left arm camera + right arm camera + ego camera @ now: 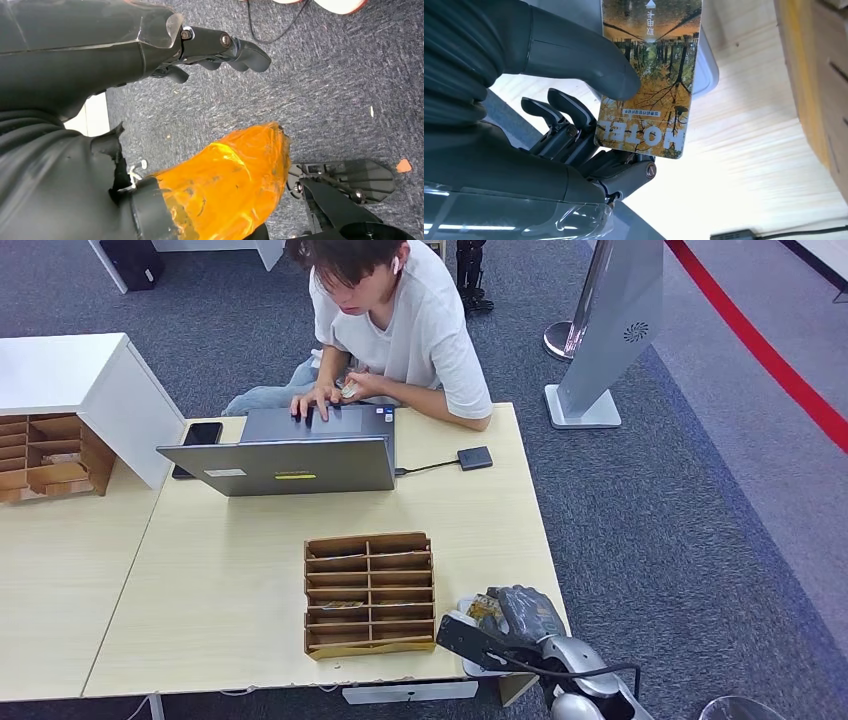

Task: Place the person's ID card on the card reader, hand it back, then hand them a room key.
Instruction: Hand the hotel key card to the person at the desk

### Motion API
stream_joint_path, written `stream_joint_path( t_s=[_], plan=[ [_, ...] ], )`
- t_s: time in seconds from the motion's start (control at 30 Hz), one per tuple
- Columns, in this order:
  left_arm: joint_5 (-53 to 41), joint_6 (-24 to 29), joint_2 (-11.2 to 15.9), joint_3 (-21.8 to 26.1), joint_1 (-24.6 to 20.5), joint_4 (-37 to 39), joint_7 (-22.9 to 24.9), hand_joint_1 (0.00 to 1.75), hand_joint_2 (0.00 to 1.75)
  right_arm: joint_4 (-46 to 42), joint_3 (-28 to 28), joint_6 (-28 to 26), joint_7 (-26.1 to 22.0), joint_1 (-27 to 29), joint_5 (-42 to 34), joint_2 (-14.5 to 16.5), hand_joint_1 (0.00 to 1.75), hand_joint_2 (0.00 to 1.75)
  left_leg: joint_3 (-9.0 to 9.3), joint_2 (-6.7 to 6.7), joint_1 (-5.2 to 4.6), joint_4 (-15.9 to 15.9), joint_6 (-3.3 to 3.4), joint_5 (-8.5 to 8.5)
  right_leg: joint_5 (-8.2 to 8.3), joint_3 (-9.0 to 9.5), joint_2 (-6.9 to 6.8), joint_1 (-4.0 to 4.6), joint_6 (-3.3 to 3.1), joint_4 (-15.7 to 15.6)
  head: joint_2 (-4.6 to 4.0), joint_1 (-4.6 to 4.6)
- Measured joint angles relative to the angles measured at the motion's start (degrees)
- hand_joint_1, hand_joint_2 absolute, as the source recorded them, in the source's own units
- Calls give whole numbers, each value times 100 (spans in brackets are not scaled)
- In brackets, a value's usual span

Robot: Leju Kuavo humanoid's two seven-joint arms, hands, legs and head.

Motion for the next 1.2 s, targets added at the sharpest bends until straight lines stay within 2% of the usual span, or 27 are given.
stream_joint_path(
  t_s=[0.6, 1.2],
  plan=[
    [142, -14, 0, 0, 21, 0, -42, 0, 0, -504, -347, -508, 43, 184, 746, 27, 175, 175, -2, 0, 0, 0, 0, 0, 0, 0, 0, 0, 0, 0, 0, -1],
    [257, -45, 2, 0, 91, 0, -131, 0, 0, -1463, -475, -1302, -473, 187, 1409, 445, 175, 175, -2, 0, 0, -1, 0, 0, 0, -1, 0, 1, 0, 1, 0, 0]
  ],
)
